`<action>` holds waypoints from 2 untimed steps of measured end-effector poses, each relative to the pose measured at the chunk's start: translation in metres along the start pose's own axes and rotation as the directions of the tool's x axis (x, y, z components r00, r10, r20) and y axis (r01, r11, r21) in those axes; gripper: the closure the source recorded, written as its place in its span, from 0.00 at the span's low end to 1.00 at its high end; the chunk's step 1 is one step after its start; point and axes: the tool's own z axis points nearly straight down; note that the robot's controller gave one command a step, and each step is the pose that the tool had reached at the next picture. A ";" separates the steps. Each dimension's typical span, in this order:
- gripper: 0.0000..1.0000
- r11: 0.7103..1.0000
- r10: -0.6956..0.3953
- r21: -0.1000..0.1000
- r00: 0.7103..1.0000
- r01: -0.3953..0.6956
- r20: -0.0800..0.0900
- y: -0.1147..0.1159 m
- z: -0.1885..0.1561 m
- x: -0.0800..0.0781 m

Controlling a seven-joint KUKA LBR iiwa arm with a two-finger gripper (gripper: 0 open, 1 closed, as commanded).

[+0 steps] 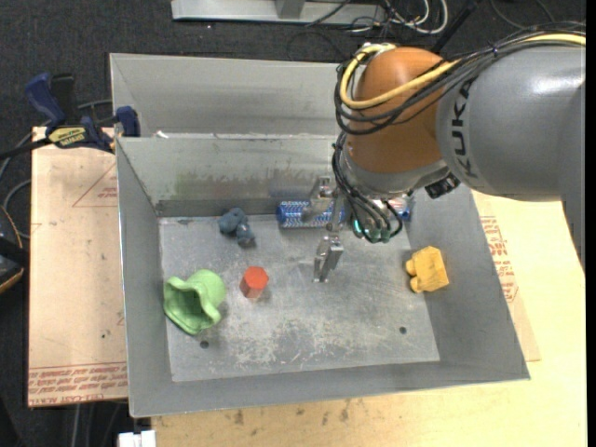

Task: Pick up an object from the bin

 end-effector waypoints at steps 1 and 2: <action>0.00 0.996 -0.087 -0.003 0.996 0.087 0.008 0.076 0.065 -0.037; 0.00 0.915 -0.403 0.003 0.915 0.403 0.022 0.083 0.078 -0.044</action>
Offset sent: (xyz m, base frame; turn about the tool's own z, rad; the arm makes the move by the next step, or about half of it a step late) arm 0.0371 0.0705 -0.0614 -0.0790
